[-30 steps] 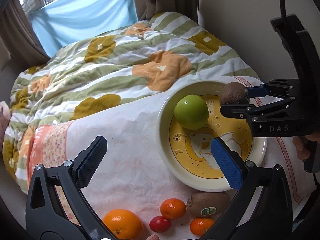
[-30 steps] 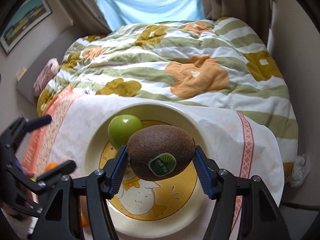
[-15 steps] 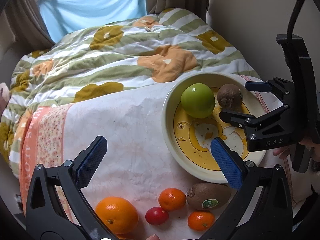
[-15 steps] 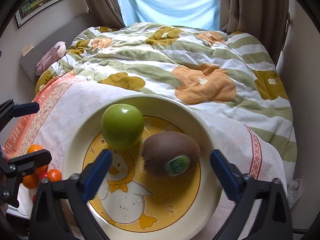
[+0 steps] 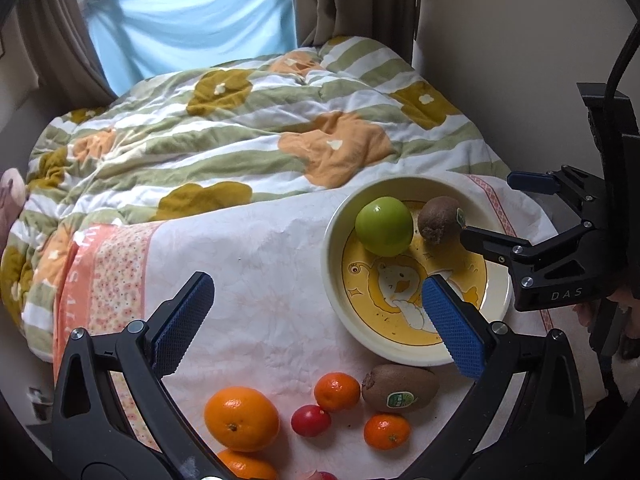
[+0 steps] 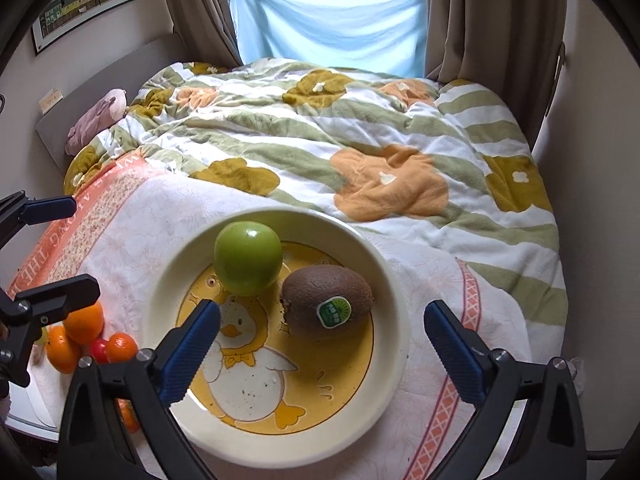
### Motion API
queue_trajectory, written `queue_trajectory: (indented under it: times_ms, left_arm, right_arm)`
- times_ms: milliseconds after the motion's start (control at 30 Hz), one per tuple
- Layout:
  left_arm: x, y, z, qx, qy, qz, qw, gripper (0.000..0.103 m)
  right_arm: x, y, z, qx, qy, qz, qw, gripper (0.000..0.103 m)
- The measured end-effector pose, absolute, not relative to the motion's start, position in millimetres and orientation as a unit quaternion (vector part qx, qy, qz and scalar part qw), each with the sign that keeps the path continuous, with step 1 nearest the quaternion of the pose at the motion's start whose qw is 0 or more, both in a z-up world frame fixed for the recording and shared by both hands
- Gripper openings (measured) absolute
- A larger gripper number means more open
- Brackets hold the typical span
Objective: Organize fruits
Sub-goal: 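Open both tools to release the apple and kiwi into the bowl, then withdraw both tools from the bowl toward the remaining fruit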
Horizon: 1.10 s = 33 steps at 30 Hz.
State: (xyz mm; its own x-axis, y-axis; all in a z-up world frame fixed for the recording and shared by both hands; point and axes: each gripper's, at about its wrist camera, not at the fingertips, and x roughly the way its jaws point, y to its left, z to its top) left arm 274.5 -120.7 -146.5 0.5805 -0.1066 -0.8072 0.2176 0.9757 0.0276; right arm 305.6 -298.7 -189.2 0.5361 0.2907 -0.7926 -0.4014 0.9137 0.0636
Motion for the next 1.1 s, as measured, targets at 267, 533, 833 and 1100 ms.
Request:
queue_trajectory:
  times_ms: [267, 533, 833, 1100]
  left_arm:
    - [242.2, -104.8, -101.8, 0.058, 0.411, -0.098, 0.904, 0.103]
    - [192.4, -57.8, -56.1, 0.053, 0.382, -0.093, 0.918, 0.103]
    - [137.7, 20.9, -39.5, 0.053, 0.363, -0.075, 0.927, 0.103]
    - [110.9, 84.0, -55.1, 0.043, 0.374, -0.089, 0.922, 0.103]
  right_arm:
    - [272.5, -298.2, -139.1, -0.071, 0.409, 0.185, 0.891, 0.102]
    - [218.2, -270.2, -98.5, -0.054, 0.405, 0.163, 0.898, 0.102]
    - [162.4, -219.5, -79.3, -0.006, 0.390, 0.137, 0.910, 0.102]
    - [125.8, -175.7, -88.6, 0.025, 0.394, 0.118, 0.911, 0.102]
